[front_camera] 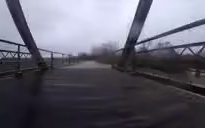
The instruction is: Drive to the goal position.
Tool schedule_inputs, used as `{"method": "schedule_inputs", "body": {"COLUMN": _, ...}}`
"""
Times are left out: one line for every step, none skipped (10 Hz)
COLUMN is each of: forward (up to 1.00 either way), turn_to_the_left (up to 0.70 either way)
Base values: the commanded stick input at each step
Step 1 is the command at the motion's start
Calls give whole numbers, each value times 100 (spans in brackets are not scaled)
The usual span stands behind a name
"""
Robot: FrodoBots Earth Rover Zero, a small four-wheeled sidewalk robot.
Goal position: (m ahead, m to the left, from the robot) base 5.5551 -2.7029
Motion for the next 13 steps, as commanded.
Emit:
{"method": "schedule_inputs", "body": {"forward": 100, "turn_to_the_left": 19}}
{"method": "schedule_inputs", "body": {"forward": 100, "turn_to_the_left": 38}}
{"method": "schedule_inputs", "body": {"forward": 100, "turn_to_the_left": 31}}
{"method": "schedule_inputs", "body": {"forward": 100, "turn_to_the_left": 7}}
{"method": "schedule_inputs", "body": {"forward": 100, "turn_to_the_left": 18}}
{"method": "schedule_inputs", "body": {"forward": 100, "turn_to_the_left": 34}}
{"method": "schedule_inputs", "body": {"forward": 100, "turn_to_the_left": 11}}
{"method": "schedule_inputs", "body": {"forward": 100, "turn_to_the_left": 26}}
{"method": "schedule_inputs", "body": {"forward": 100, "turn_to_the_left": 22}}
{"method": "schedule_inputs", "body": {"forward": 100, "turn_to_the_left": 4}}
{"method": "schedule_inputs", "body": {"forward": 100, "turn_to_the_left": 7}}
{"method": "schedule_inputs", "body": {"forward": 100, "turn_to_the_left": 13}}
{"method": "schedule_inputs", "body": {"forward": 100, "turn_to_the_left": 2}}
